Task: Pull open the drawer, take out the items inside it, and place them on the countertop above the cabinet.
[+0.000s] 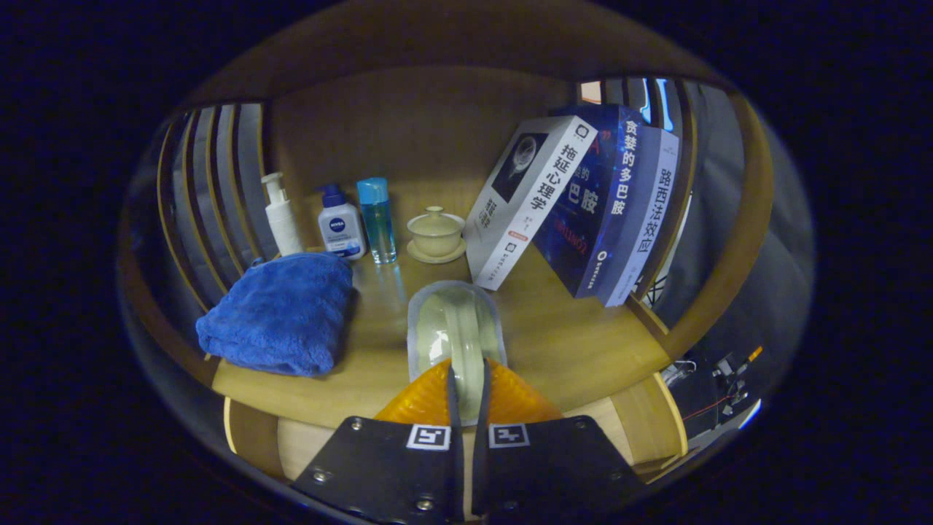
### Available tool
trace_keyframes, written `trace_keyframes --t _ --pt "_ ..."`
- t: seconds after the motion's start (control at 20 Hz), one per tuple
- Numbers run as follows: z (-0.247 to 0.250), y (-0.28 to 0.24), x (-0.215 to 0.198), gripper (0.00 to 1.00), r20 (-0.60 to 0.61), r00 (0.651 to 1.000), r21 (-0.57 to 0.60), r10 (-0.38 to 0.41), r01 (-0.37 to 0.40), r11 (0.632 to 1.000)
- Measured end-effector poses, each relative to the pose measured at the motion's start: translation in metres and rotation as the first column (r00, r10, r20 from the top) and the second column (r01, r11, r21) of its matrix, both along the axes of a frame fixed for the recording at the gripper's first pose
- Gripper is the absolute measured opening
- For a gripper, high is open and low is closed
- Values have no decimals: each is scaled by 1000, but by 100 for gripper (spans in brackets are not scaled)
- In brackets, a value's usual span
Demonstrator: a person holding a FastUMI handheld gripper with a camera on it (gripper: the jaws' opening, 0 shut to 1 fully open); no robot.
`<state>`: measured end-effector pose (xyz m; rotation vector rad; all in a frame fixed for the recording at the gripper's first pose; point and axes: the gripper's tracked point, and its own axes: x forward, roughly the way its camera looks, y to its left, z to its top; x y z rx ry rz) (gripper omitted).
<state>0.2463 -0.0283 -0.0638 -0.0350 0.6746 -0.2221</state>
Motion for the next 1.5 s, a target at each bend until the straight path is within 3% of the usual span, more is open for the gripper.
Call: trace_keyframes --t 0.1,0.5,0.75,0.9,1.2,1.35,1.5 --pt "-1 3 8 5 16 1000 10 2 -2 1000" --pt "-15 16 18 31 15 999 10 50 -50 999" --pt "17 37 13 39 170 978 27 118 -124 992" --pt "49 41 -7 44 297 947 17 121 -132 991" --pt "97 37 -73 72 471 871 -30 137 -140 990" --pt "103 38 -109 74 503 846 -91 176 -150 984" --pt "98 52 -141 78 517 819 -133 249 -211 968"
